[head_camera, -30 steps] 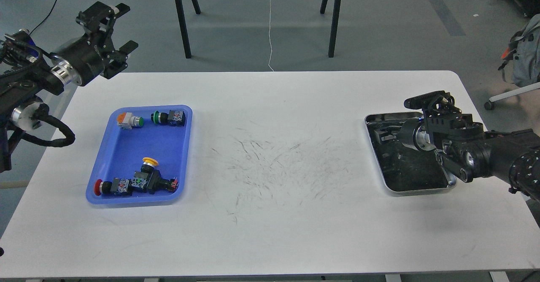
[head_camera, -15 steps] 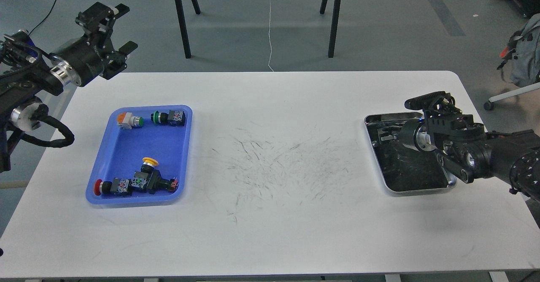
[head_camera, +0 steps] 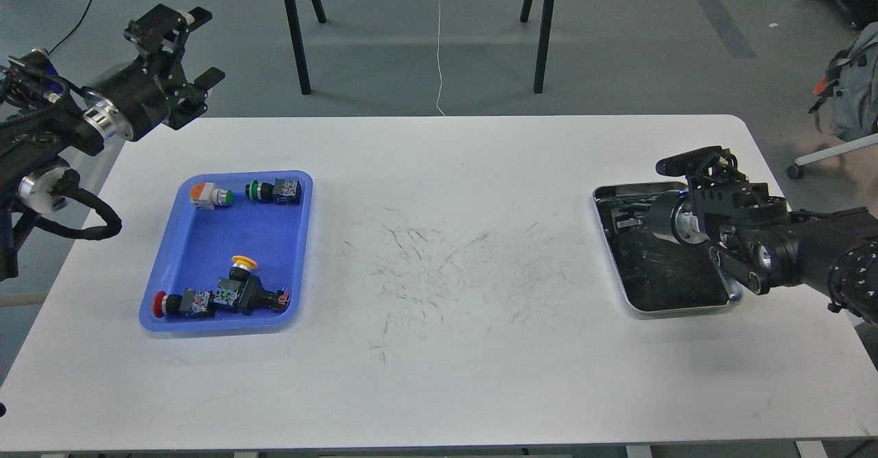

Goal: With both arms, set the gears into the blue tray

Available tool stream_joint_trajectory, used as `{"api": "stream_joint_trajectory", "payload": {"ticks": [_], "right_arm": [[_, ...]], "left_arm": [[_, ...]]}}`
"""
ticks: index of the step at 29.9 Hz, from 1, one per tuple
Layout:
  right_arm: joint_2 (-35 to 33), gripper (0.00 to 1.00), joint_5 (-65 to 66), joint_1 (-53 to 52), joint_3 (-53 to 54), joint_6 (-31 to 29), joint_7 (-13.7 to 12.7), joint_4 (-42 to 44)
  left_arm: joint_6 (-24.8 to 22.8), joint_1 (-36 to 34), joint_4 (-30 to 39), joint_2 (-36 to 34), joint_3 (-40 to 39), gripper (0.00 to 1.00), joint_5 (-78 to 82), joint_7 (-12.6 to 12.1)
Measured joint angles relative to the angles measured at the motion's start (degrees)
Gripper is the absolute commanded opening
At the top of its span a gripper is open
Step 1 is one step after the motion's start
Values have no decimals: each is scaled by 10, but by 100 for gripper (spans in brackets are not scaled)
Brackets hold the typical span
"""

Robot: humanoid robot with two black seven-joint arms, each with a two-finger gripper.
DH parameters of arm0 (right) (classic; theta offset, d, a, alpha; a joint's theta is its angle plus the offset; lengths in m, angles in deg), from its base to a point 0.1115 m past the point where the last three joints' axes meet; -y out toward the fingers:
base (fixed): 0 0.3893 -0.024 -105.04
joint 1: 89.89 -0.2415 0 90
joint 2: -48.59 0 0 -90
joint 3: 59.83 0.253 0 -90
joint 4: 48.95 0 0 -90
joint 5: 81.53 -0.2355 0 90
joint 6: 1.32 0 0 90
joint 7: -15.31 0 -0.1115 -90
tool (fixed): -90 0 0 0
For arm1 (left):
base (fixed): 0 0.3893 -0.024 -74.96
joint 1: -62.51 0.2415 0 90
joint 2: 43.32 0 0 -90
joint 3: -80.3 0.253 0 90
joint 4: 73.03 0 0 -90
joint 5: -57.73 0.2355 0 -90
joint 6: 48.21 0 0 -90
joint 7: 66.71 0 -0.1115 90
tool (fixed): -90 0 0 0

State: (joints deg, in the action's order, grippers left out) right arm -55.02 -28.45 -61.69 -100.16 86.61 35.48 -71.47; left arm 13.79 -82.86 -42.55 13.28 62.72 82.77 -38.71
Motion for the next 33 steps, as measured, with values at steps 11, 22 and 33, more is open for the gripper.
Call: {"api": "stream_joint_trajectory", "payload": {"ticks": [11,22,33], "right_arm": [[-3,1,-2,-8,5,6,9,4],[14,1,-5,-11,88,55,19,27],[65,2,-5,-13,124,79,39,23]], "left_arm": [[0,8,0,0,1,100,1,0],[0,20,7,-7,5,100,6,0],[0,28,14,-4,5,100,1,0]]}}
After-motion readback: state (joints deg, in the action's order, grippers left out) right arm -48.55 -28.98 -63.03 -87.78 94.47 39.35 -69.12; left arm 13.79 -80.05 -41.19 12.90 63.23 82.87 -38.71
